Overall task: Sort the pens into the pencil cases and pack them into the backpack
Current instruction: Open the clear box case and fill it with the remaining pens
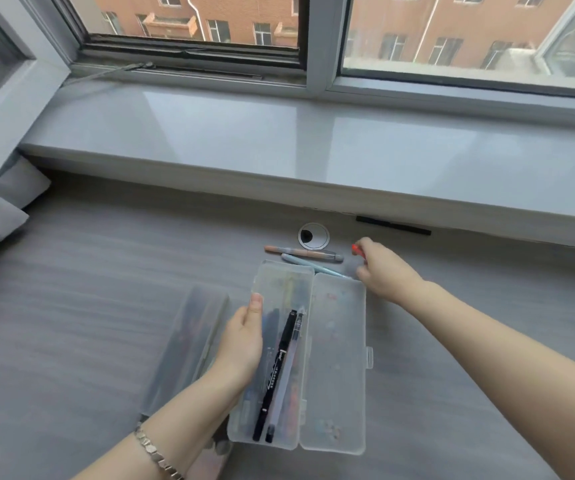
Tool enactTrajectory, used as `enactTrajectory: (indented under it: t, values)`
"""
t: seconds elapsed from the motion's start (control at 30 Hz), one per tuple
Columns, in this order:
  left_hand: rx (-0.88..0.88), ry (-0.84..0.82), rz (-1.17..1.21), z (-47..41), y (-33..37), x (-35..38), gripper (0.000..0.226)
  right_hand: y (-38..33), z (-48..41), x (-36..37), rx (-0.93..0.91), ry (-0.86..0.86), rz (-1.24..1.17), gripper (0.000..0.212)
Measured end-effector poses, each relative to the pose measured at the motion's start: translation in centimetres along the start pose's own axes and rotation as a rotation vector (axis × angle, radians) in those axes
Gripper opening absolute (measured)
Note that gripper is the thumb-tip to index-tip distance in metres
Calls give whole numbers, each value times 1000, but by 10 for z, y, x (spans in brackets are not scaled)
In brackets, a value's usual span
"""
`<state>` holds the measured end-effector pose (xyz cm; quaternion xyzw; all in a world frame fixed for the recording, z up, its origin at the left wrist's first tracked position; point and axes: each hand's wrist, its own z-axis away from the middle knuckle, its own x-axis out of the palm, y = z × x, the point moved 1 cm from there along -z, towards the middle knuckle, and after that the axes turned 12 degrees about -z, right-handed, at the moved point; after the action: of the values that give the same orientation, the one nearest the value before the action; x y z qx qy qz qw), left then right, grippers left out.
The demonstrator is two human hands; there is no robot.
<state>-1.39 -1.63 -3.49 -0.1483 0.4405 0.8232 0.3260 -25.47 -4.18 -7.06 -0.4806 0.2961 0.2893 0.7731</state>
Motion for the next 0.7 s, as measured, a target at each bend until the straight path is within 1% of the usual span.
enactTrajectory:
  t: [0.07,0.13,0.17,0.27,0.33,0.37,0.4,0.47,0.53,0.57,0.63,0.7]
  values:
    - [10,-6,-4,-1,-5,-6,53,-7,-1,3,-59,-79,18,31]
    - [11,-11,-28,0,-9,-12,47,-10,1,9,-61,-167,104,32]
    - [6,-15,-34,1,-11,-14,46,-10,2,13,-54,-172,127,32]
    - [3,-9,-9,5,-14,-21,48,-7,9,22,-47,-92,73,27]
    - [-8,-9,9,8,-13,-22,36,-5,17,17,-68,-19,9,16]
    - [-11,-15,18,9,-13,-21,34,-5,24,11,-78,35,-64,11]
    - [-8,-25,27,11,-12,-21,35,-7,33,1,-90,97,-178,11]
    - [-2,-25,18,15,-13,-18,52,-19,58,-24,-136,230,-482,12]
    - [-6,-32,23,20,-13,-12,58,-38,91,-51,-194,342,-764,10]
    - [1,-37,37,22,-12,-8,58,-49,108,-63,-220,363,-884,11]
    - [18,-53,50,29,-10,2,57,-68,138,-75,-243,312,-1085,15]
    - [24,-68,52,37,-4,13,56,-81,157,-68,-188,191,-1153,17]
